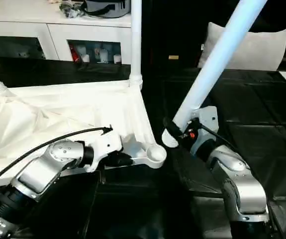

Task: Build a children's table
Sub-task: Insert table leg to table base

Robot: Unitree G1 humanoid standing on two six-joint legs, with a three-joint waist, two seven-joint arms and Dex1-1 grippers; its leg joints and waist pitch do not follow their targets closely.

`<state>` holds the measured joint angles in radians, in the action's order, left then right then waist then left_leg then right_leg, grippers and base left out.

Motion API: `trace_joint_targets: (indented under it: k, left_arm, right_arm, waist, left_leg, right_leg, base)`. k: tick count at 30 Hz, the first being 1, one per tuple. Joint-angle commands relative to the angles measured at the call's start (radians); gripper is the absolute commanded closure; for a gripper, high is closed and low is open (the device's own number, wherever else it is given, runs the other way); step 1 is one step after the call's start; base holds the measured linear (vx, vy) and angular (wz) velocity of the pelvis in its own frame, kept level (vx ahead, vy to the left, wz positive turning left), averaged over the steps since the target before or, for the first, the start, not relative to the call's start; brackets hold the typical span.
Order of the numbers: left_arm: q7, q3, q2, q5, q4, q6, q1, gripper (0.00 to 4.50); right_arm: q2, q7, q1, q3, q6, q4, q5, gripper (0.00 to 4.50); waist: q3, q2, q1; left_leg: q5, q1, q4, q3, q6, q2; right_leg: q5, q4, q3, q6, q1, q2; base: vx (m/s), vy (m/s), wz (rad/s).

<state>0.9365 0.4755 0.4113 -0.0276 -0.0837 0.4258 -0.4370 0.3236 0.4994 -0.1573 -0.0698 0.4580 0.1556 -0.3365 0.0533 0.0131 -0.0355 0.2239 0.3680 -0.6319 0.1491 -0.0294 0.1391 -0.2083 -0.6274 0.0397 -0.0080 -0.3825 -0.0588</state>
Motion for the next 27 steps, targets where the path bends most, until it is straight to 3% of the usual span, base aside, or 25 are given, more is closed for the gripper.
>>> trace_joint_targets:
  k: [1,10,13,15,21,24,27]
  left_arm:
    - [0.010,0.000,-0.003,-0.014,-0.010,0.008,-0.001,3.97]
    - [0.016,-0.011,-0.013,0.001,-0.078,-0.031,-0.034,3.25]
    - [0.031,-0.007,-0.016,-0.001,-0.110,-0.035,-0.046,3.10]
    - [0.036,-0.008,-0.019,-0.006,-0.117,-0.037,-0.047,3.12]
    - [0.062,-0.008,-0.033,-0.008,-0.192,-0.102,-0.070,3.77]
    - [0.070,0.001,-0.029,0.005,-0.218,-0.123,-0.082,3.99]
    - [0.080,0.000,-0.027,0.007,-0.229,-0.130,-0.090,4.30]
  right_arm:
    - [0.009,0.005,0.000,0.002,0.004,0.031,-0.004,2.62]
    - [0.009,0.014,0.003,0.010,0.020,0.043,-0.018,2.62]
    - [0.010,0.016,0.003,0.014,0.015,0.041,-0.017,2.62]
    - [0.011,0.016,0.002,0.014,0.013,0.039,-0.016,2.62]
    - [0.010,0.027,-0.005,0.030,0.007,0.029,-0.013,2.62]
    - [0.010,0.032,-0.007,0.033,0.008,0.029,-0.015,2.62]
    - [0.010,0.032,-0.007,0.035,0.009,0.031,-0.016,2.62]
  waist:
    - [-0.054,0.002,-0.004]
    - [-0.052,0.010,-0.007]
    - [-0.052,0.009,-0.007]
    - [-0.053,0.010,-0.009]
    - [-0.053,0.011,-0.011]
    - [-0.052,0.015,-0.012]
    - [-0.050,0.012,-0.013]
  left_leg:
    - [0.161,-0.004,0.097,-0.028,0.010,0.081]
    - [0.179,-0.007,0.100,-0.028,0.006,0.082]
    - [0.172,-0.006,0.100,-0.027,0.007,0.081]
    - [0.162,-0.006,0.099,-0.027,0.009,0.083]
    - [0.146,-0.006,0.100,-0.027,0.019,0.084]
    - [0.165,-0.007,0.102,-0.027,0.016,0.084]
    - [0.178,-0.007,0.103,-0.026,0.010,0.085]
  right_leg:
    - [-0.138,0.077,-0.053,-0.245,0.045,-0.093]
    - [-0.159,0.081,-0.054,-0.246,0.043,-0.093]
    - [-0.150,0.081,-0.054,-0.247,0.044,-0.094]
    - [-0.131,0.080,-0.054,-0.253,0.045,-0.095]
    - [-0.105,0.079,-0.053,-0.261,0.046,-0.096]
    - [-0.137,0.081,-0.054,-0.254,0.045,-0.097]
    - [-0.171,0.085,-0.055,-0.248,0.044,-0.099]
  base:
    - [0.000,0.000,0.00]
    - [0.000,0.000,0.00]
    - [0.000,0.000,0.00]
    - [0.000,0.000,0.00]
    - [0.000,0.000,0.00]
    - [0.000,0.000,0.00]
    - [0.000,0.000,0.00]
